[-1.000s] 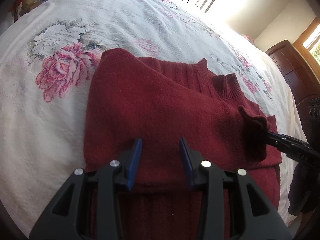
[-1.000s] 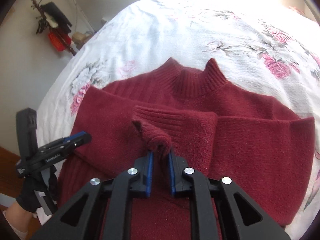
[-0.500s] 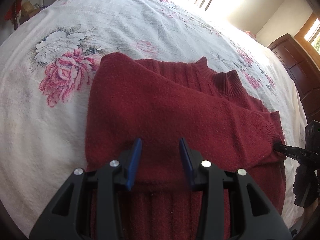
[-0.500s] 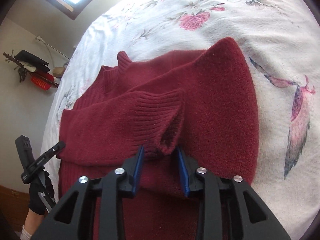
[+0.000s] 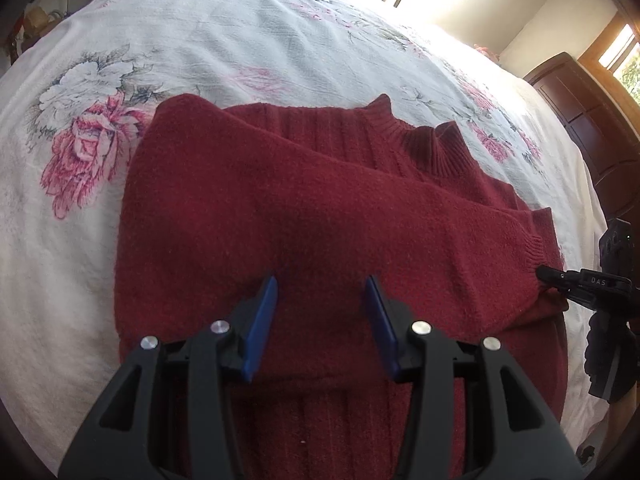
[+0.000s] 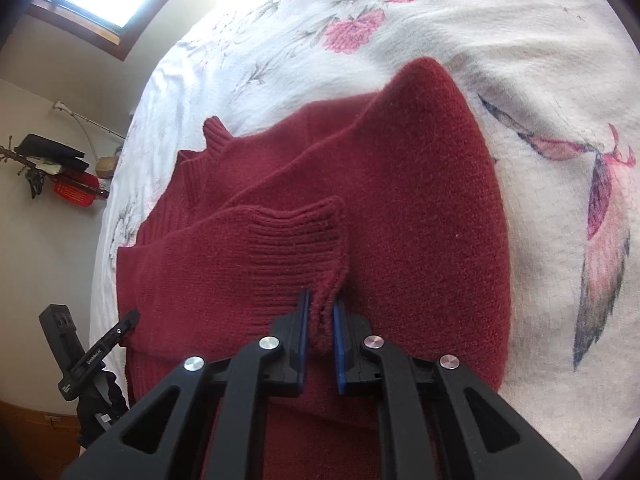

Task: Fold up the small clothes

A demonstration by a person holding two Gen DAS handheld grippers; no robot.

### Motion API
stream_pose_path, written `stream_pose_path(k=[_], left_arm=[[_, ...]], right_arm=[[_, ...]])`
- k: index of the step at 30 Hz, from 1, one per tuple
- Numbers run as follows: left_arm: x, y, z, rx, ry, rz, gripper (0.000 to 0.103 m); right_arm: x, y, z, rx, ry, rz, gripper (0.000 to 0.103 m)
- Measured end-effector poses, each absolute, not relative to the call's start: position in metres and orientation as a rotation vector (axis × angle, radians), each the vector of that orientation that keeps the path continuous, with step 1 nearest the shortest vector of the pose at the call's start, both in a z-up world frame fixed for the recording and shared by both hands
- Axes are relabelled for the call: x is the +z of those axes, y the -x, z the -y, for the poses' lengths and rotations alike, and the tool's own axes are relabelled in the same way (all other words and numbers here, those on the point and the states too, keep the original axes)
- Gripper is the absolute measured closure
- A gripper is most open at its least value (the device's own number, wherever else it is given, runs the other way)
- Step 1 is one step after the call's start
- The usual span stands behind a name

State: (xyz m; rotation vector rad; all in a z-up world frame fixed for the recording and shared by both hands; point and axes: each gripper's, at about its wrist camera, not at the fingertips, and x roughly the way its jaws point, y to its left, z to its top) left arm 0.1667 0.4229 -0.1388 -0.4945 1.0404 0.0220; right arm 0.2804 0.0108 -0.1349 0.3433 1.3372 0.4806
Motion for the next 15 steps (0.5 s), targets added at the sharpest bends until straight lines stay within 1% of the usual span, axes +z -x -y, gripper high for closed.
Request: stream_pose_path(k=[2, 4, 6, 7, 8, 9, 11, 13, 15], left_arm=[[-0.138, -0.167, -0.424, 0.023, 0.509, -1.041, 0.058], [-0.133, -0.166, -0.422, 0.027, 0.484, -1.05, 0.058], [-0.121, -0.156, -0.421, 0.02, 0.474, -1.05, 0.058], [-0.113, -0.146, -0.421, 0.001, 0.483, -1.041, 0.057], [-0.105, -0.133, -0.421, -0.014, 0.485, -1.034, 0.055], [-0.099, -0.117, -0.421, -0.035, 0.484, -1.035, 0.052], [-0.089, -0.081, -0.419, -0.085, 0.492, -1.051, 0.051], [-0.083, -0.039, -0.417, -0.094, 0.467, -1.088, 0.05], [-0.082, 0.005, -0.416, -0.079, 0.445, -1.134, 0.048]], right_arm=[[-0.137, -0.28, -0.016, 0.471, -0.3, -1.331, 0.094], [-0.13, -0.278, -0.021, 0.482, -0.24, -1.314, 0.091], [-0.112, -0.269, -0.017, 0.491, -0.223, -1.283, 0.079], [-0.099, -0.259, -0.014, 0.51, -0.213, -1.255, 0.076], [-0.084, -0.246, -0.008, 0.531, -0.196, -1.219, 0.071], [-0.071, -0.231, -0.002, 0.55, -0.177, -1.183, 0.064], [-0.05, -0.193, 0.014, 0.589, -0.145, -1.149, 0.053], [-0.042, -0.152, 0.034, 0.614, -0.11, -1.155, 0.051], [-0.045, -0.111, 0.052, 0.614, -0.075, -1.191, 0.048]])
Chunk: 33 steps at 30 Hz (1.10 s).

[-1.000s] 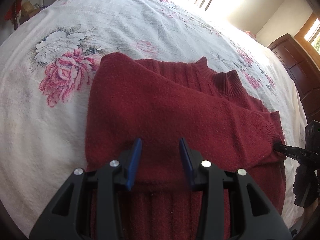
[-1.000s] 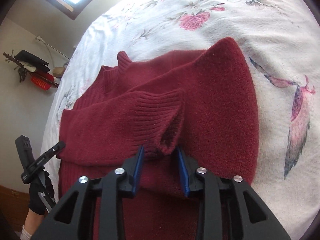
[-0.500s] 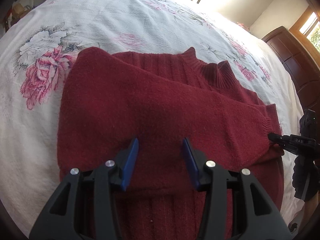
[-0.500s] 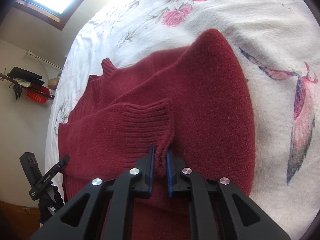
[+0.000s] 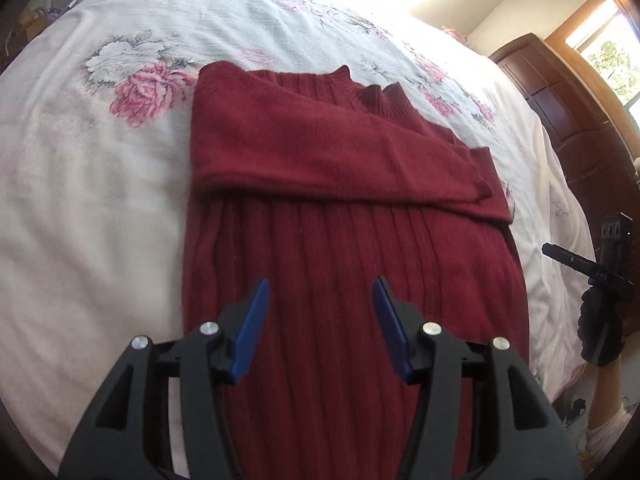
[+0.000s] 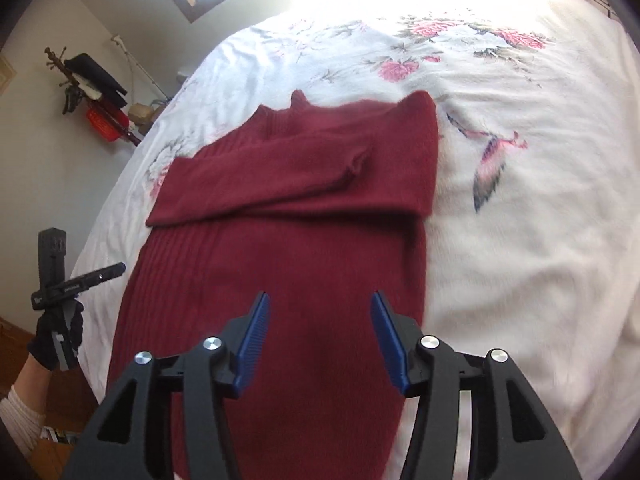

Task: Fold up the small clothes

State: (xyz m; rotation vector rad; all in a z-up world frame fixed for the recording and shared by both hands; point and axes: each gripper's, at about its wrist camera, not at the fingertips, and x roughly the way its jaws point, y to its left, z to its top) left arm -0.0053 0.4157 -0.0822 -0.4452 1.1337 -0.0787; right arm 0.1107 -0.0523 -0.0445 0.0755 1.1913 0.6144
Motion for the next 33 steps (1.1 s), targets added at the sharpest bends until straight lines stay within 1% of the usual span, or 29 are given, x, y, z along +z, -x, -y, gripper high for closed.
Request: stream_pose_path(k=[5, 10, 13, 15, 23, 25, 29, 30, 31, 32, 33], left_arm=[[-0.091, 0.103, -0.416, -0.057, 0.479, -1.231, 0.048], [-0.112, 0.149, -0.411, -0.056, 0.575, -1.282, 0.048], [-0.12, 0.156, -0.405, -0.074, 0.609, -1.293, 0.048], [-0.126, 0.158, -0.405, -0.069, 0.638, -1.292, 0.048], [-0.129, 0.157, -0.393, -0.118, 0.706, -1.284, 0.048], [-0.132, 0.157, -0.387, -0.158, 0.752, -1.295, 0.051], [-0.14, 0.159, -0.376, -0.166, 0.75, -1.309, 0.052], [-0.142, 0.16, -0.375, -0.166, 0.764, -1.305, 0.052], [-0.143, 0.161, -0.375, -0.17, 0.775, -1.3, 0.054], [-0.143, 0.161, -0.374, -0.178, 0.787, -1.301, 0.061], [-0.144, 0.161, -0.372, -0.187, 0.802, -1.306, 0.072]], right_arm=[[-0.075, -0.019, 0.092, 0.602, -0.06, -1.338, 0.048], [-0.104, 0.031, 0.124, 0.555, -0.187, -1.428, 0.048], [-0.114, 0.042, 0.129, 0.56, -0.245, -1.458, 0.047], [-0.118, 0.044, 0.125, 0.563, -0.226, -1.468, 0.047], [-0.129, 0.044, 0.104, 0.628, -0.274, -1.511, 0.047], [-0.128, 0.047, 0.099, 0.659, -0.287, -1.516, 0.048], [-0.134, 0.051, 0.097, 0.689, -0.343, -1.53, 0.051], [-0.137, 0.052, 0.097, 0.685, -0.35, -1.538, 0.054], [-0.139, 0.053, 0.097, 0.686, -0.353, -1.543, 0.057], [-0.14, 0.055, 0.097, 0.693, -0.362, -1.546, 0.059], [-0.141, 0.056, 0.095, 0.704, -0.373, -1.545, 0.061]])
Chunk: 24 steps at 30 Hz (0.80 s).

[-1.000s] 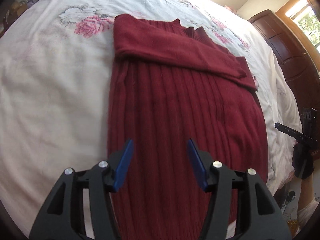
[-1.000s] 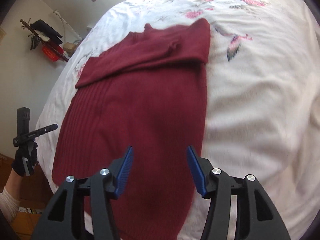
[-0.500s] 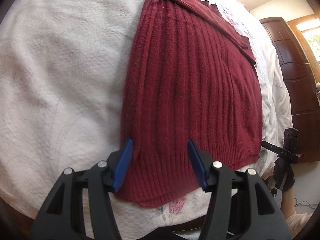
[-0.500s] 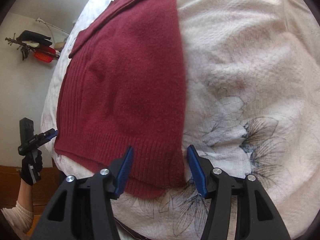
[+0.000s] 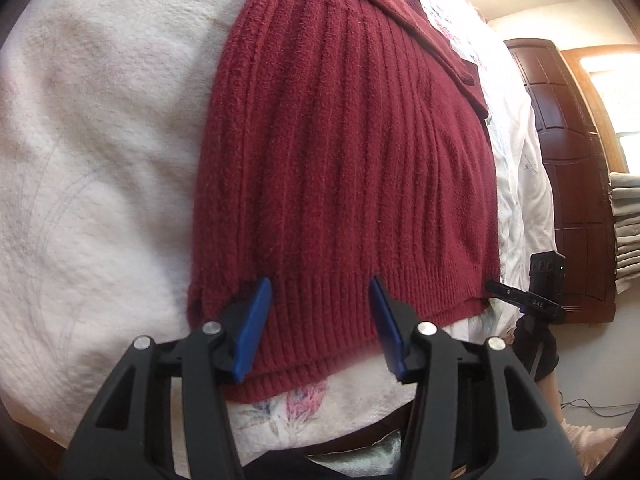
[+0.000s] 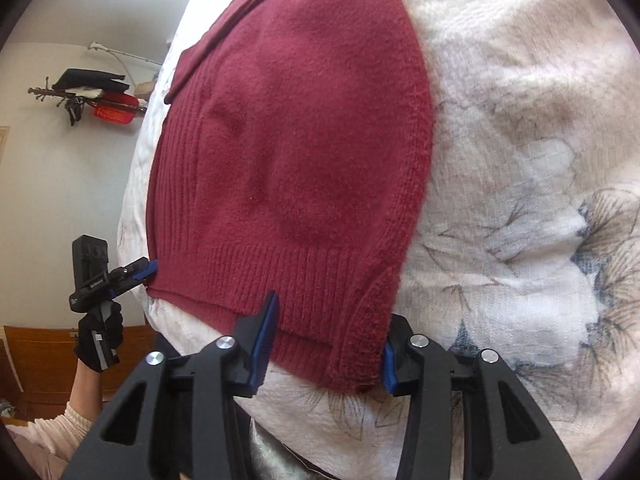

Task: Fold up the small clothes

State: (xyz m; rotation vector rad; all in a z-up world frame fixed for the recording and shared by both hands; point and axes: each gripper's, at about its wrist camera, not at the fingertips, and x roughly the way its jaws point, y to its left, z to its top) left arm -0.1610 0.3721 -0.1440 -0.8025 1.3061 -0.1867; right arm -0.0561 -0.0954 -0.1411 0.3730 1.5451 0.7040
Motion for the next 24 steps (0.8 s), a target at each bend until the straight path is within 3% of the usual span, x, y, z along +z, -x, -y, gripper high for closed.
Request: stream_pose_path(k=[1, 3, 4, 5, 8, 10, 12, 14, 21, 24], left_arm=[[-0.146, 0.161, -0.37, -0.188, 0.815, -1.314, 0.077], [-0.149, 0.163, -0.369, -0.173, 0.817, -1.324, 0.099], [-0.149, 0.165, -0.37, -0.17, 0.82, -1.321, 0.103], [-0.15, 0.167, -0.371, -0.162, 0.832, -1.316, 0.103], [-0.144, 0.175, -0.381, -0.117, 0.853, -1.286, 0.103], [-0.135, 0.179, -0.386, -0.081, 0.819, -1.266, 0.095], [-0.127, 0.182, -0.391, -0.035, 0.769, -1.249, 0.073], [-0.127, 0.183, -0.396, -0.009, 0.758, -1.246, 0.067], [-0.149, 0.173, -0.402, -0.035, 0.793, -1.261, 0.062], [-0.153, 0.172, -0.4, -0.029, 0.833, -1.251, 0.068]], right_arm=[[-0.141, 0.057, 0.095, 0.714, -0.382, -1.546, 0.064], [-0.141, 0.057, 0.095, 0.708, -0.392, -1.549, 0.078], [-0.141, 0.056, 0.097, 0.708, -0.402, -1.549, 0.089], [-0.14, 0.056, 0.099, 0.717, -0.427, -1.544, 0.095], [-0.135, 0.052, 0.101, 0.742, -0.486, -1.531, 0.096], [-0.132, 0.051, 0.098, 0.737, -0.46, -1.523, 0.096], [-0.132, 0.051, 0.096, 0.737, -0.437, -1.521, 0.096], [-0.133, 0.05, 0.092, 0.729, -0.421, -1.523, 0.096], [-0.139, 0.05, 0.087, 0.716, -0.415, -1.529, 0.089], [-0.144, 0.051, 0.089, 0.719, -0.41, -1.54, 0.089]])
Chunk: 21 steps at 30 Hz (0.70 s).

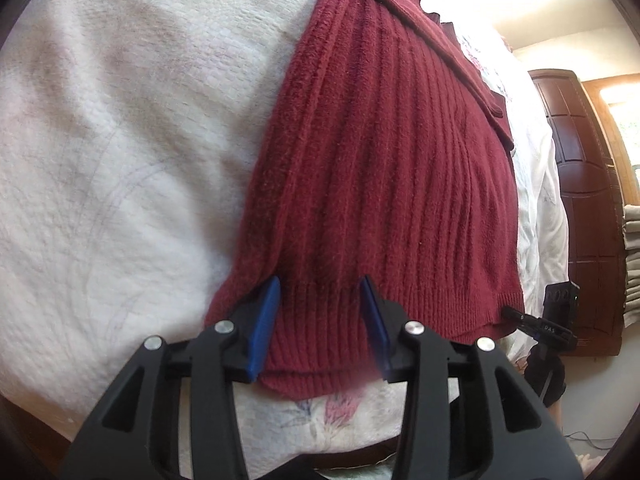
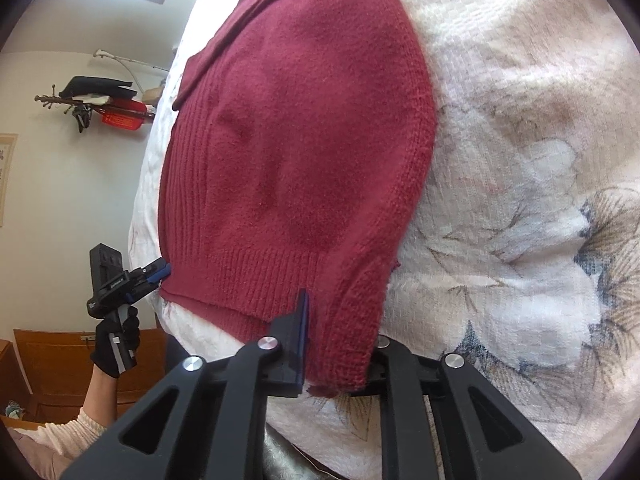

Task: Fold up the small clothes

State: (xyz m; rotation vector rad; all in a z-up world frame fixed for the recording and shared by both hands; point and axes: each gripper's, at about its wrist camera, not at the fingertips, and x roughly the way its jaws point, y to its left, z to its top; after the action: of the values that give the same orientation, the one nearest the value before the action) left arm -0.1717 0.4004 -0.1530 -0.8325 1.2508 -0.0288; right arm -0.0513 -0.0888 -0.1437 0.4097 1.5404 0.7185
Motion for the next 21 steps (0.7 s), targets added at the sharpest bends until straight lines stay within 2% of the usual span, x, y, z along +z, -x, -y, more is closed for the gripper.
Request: stream_pose_path(k=[1, 2, 3, 9, 10, 12, 14, 18, 21], left_arm=[[-0.153, 0.172, -0.399, -0.029, 0.824, -1.252, 0.077], [-0.155, 0.173, -0.398, -0.04, 0.828, -1.262, 0.095], [-0.156, 0.175, -0.398, -0.05, 0.852, -1.259, 0.099], [-0.142, 0.19, -0.395, -0.01, 0.827, -1.225, 0.101], [-0.14, 0.192, -0.394, 0.005, 0.805, -1.229, 0.098], [-0.131, 0.196, -0.393, 0.027, 0.744, -1.216, 0.082], [-0.125, 0.199, -0.397, 0.051, 0.713, -1.199, 0.073], [-0.126, 0.193, -0.41, 0.064, 0.718, -1.181, 0.062], [-0.143, 0.181, -0.411, 0.025, 0.709, -1.229, 0.058]], right_arm=[[-0.145, 0.052, 0.089, 0.723, -0.41, -1.542, 0.089], [-0.146, 0.053, 0.088, 0.728, -0.405, -1.542, 0.09], [-0.146, 0.054, 0.087, 0.732, -0.4, -1.541, 0.092], [-0.139, 0.054, 0.083, 0.764, -0.399, -1.513, 0.096], [-0.139, 0.054, 0.082, 0.765, -0.393, -1.512, 0.096], [-0.138, 0.054, 0.083, 0.764, -0.382, -1.511, 0.096], [-0.139, 0.054, 0.08, 0.759, -0.362, -1.511, 0.096], [-0.141, 0.054, 0.078, 0.749, -0.354, -1.511, 0.095], [-0.142, 0.055, 0.079, 0.746, -0.362, -1.511, 0.095]])
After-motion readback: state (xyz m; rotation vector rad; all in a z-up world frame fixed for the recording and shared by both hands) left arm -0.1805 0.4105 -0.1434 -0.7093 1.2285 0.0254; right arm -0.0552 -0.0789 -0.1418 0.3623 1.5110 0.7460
